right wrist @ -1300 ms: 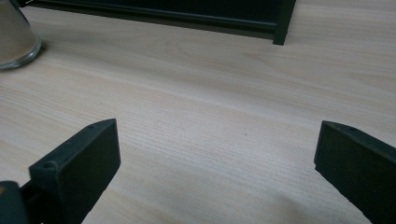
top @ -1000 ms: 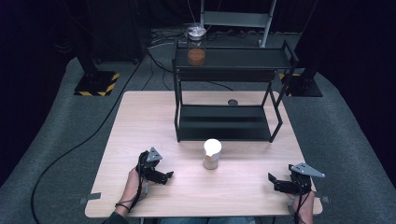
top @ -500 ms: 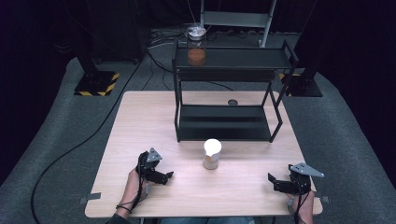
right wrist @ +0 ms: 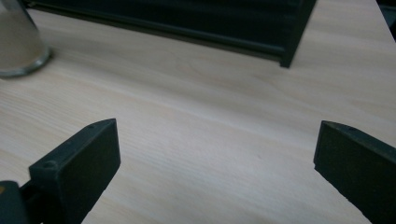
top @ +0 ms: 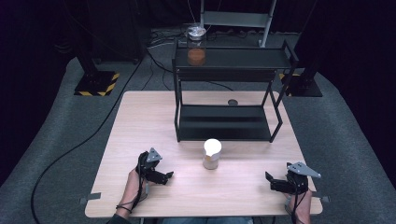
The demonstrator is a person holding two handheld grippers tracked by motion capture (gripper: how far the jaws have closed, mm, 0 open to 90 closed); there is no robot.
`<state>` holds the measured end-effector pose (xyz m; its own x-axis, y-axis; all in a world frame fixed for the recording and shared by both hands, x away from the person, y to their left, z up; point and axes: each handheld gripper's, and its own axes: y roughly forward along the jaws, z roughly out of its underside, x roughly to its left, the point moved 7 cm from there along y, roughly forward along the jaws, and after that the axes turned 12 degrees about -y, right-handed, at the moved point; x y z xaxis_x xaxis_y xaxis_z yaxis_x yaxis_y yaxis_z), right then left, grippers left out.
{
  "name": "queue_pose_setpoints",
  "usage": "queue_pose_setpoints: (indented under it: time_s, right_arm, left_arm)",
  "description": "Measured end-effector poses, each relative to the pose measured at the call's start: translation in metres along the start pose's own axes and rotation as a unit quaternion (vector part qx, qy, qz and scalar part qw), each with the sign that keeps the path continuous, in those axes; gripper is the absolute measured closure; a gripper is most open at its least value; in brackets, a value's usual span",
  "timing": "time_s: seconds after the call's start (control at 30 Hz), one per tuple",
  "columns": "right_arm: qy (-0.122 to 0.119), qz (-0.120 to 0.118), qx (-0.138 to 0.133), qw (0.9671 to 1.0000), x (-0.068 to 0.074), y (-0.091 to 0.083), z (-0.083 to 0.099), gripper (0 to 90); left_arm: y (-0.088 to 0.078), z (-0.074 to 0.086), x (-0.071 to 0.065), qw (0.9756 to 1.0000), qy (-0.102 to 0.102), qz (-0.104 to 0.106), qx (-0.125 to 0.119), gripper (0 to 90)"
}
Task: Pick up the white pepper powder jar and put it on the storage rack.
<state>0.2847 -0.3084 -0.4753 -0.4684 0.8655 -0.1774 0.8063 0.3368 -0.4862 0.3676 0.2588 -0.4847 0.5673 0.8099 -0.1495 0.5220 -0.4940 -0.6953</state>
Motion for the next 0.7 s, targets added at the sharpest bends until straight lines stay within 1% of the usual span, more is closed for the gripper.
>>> queue_pose_setpoints:
  time_s: [0.07,0.1,0.17,0.23,0.3,0.4,0.57,0.63,0.7]
  right_arm:
    - [-0.006,-0.01,-0.008,0.9999,0.003,0.001,-0.005,0.0]
    - [-0.015,-0.014,-0.01,0.9997,0.006,0.003,-0.01,0.0]
    - [-0.027,-0.018,-0.007,0.9995,0.01,0.006,-0.016,0.0]
    - [-0.03,-0.021,-0.008,0.9993,0.012,0.008,-0.019,0.0]
    - [-0.039,-0.042,-0.021,0.9981,0.02,0.014,-0.028,0.0]
    - [-0.051,-0.068,-0.033,0.9958,0.028,0.021,-0.037,0.0]
    - [-0.079,-0.113,-0.044,0.9894,0.043,0.04,-0.055,0.1]
    - [-0.087,-0.127,-0.043,0.9872,0.048,0.048,-0.061,0.2]
    - [-0.094,-0.133,-0.04,0.9859,0.054,0.055,-0.066,0.2]
  left_arm:
    - [0.0,0.0,0.0,1.0,0.0,0.0,0.0,0.0]
    - [0.0,0.0,0.0,1.0,0.0,0.0,0.0,0.0]
    - [0.0,0.0,0.0,1.0,0.0,0.0,0.0,0.0]
    - [0.0,0.0,0.0,1.0,0.0,0.0,0.0,0.0]
    - [0.0,0.0,0.0,1.0,0.0,0.0,0.0,0.0]
    - [0.0,0.0,0.0,1.0,0.0,0.0,0.0,0.0]
    - [0.0,0.0,0.0,1.0,0.0,0.0,-0.001,0.0]
    - [0.0,0.0,0.0,1.0,0.0,0.0,0.0,0.0]
    - [0.0,0.0,0.0,1.0,0.0,0.0,0.0,0.0]
